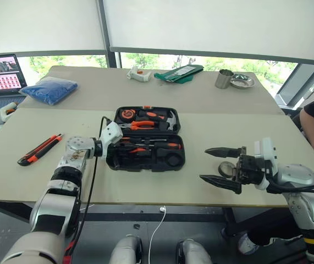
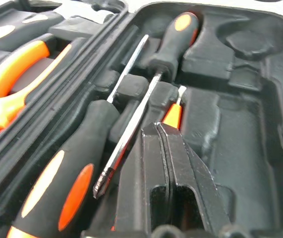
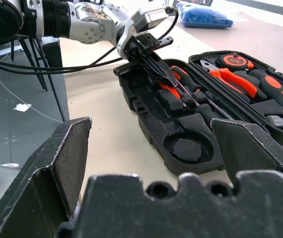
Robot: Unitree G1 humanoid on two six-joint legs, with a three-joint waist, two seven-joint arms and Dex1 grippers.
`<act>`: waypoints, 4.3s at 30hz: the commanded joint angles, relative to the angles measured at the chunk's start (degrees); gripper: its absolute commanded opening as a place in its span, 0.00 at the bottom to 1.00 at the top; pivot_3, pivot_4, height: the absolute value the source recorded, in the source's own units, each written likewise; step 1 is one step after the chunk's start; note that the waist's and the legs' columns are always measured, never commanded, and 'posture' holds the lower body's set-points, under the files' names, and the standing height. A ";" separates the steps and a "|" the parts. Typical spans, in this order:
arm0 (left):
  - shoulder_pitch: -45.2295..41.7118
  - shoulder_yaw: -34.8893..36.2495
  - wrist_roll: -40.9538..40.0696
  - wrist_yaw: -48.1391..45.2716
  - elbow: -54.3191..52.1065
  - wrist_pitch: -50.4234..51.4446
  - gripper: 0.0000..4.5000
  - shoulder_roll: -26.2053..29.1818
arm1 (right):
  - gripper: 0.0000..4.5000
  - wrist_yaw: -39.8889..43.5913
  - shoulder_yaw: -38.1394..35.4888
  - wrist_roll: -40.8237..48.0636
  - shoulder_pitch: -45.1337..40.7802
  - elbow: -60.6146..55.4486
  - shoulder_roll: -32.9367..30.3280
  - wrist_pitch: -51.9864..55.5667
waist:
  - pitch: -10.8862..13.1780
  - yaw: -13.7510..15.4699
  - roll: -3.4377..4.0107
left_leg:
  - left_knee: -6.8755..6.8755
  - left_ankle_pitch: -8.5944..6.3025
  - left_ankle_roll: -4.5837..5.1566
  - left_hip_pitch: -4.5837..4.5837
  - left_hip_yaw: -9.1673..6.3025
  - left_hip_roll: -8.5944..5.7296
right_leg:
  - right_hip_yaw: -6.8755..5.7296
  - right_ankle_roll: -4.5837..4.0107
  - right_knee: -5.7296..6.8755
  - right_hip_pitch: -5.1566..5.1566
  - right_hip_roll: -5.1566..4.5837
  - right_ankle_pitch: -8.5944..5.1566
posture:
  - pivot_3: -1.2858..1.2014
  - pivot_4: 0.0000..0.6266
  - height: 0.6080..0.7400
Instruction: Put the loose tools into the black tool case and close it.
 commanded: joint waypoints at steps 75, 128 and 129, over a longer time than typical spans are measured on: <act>5.98 15.29 -3.42 19.47 12.66 28.58 0.61 28.28 | 1.00 -12.00 -0.45 1.48 5.11 -12.92 9.11 -9.02 | -0.19 -0.38 -0.40 | -1.34 -0.01 -0.36 0.30 0.80 0.13 | 0.15 -0.13 -0.91 -0.56 -0.09 0.07 | 0.52 0.24 1.00; 3.54 -11.42 1.79 -7.43 -28.52 14.43 0.32 7.48 | 1.00 -7.04 -5.45 0.85 9.16 -9.66 1.43 -8.48 | -0.15 0.46 -0.62 | -0.26 -0.18 0.01 0.04 0.65 0.08 | 0.20 0.03 -0.29 -0.28 -0.19 0.11 | 0.52 0.24 1.00; 3.43 -11.60 1.74 -7.89 -28.73 15.14 0.32 7.41 | 1.00 -7.02 -5.33 0.83 9.01 -9.55 1.49 -8.48 | -0.15 0.45 -0.62 | -0.24 -0.18 0.01 0.04 0.65 0.08 | 0.20 0.03 -0.27 -0.28 -0.19 0.11 | 0.52 0.24 1.00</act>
